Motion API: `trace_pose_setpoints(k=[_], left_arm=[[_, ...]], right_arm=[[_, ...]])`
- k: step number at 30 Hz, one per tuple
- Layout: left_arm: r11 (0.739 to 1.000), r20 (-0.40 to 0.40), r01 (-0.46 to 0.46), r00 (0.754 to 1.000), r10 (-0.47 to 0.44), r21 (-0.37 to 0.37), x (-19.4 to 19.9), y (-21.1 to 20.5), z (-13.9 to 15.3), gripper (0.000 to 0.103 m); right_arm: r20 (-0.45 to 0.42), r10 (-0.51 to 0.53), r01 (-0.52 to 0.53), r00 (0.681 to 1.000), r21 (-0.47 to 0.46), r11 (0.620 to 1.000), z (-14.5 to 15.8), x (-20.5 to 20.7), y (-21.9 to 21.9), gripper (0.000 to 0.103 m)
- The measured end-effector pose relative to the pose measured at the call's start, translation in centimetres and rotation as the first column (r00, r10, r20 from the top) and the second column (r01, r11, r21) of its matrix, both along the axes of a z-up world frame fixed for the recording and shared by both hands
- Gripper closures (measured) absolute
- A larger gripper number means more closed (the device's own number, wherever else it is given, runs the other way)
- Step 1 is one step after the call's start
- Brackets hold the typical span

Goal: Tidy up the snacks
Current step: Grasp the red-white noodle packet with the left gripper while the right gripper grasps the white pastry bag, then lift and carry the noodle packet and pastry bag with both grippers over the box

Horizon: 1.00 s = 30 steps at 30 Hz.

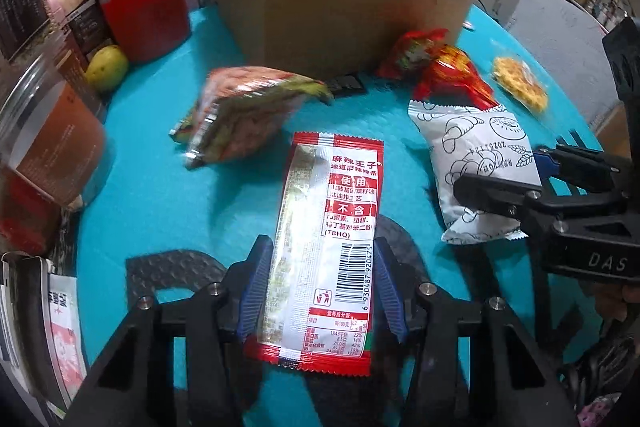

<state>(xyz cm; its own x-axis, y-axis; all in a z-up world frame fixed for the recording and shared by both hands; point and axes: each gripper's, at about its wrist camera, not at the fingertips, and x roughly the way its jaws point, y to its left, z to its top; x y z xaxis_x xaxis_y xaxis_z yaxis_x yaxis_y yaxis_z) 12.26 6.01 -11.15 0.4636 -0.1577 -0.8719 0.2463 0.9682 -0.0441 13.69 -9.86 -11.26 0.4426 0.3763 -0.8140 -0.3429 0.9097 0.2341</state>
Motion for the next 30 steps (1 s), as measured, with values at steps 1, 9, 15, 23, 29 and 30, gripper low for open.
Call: trace_pose_setpoints(k=[1,9,15,23,29,30], left_arm=[[1.0,-0.007,0.012,1.0,-0.012,-0.001,-0.3,-0.4,0.0,0.053],[0.994,-0.038,0.106,0.994,-0.106,0.0,-2.8,-3.3,0.2,0.053],[0.993,-0.029,0.118,0.993,-0.118,0.025,-2.8,-4.3,0.1,0.047],[0.994,0.01,0.11,0.994,-0.11,0.011,-1.9,-4.7,-0.3,0.041],[0.994,0.024,0.109,0.994,-0.109,0.007,-1.7,-4.8,-0.1,0.055],[0.994,0.022,0.106,0.994,-0.106,0.0,-1.6,-4.8,-0.1,0.056]], right_arm=[[-0.004,0.0,0.0,1.0,0.002,1.0,0.0,-0.5,-0.5,0.047],[-0.029,-0.011,0.011,1.0,-0.018,1.0,0.1,-3.4,-3.0,0.047],[-0.044,-0.039,0.037,0.998,-0.038,0.999,0.3,-4.3,-4.6,0.047],[-0.007,-0.063,0.062,0.998,-0.096,0.993,-0.2,-4.1,-2.8,0.028],[0.052,-0.057,0.066,0.997,-0.206,0.976,-0.6,-4.5,-1.8,0.038],[0.055,-0.051,0.062,0.997,-0.208,0.976,-0.6,-4.6,-1.8,0.039]])
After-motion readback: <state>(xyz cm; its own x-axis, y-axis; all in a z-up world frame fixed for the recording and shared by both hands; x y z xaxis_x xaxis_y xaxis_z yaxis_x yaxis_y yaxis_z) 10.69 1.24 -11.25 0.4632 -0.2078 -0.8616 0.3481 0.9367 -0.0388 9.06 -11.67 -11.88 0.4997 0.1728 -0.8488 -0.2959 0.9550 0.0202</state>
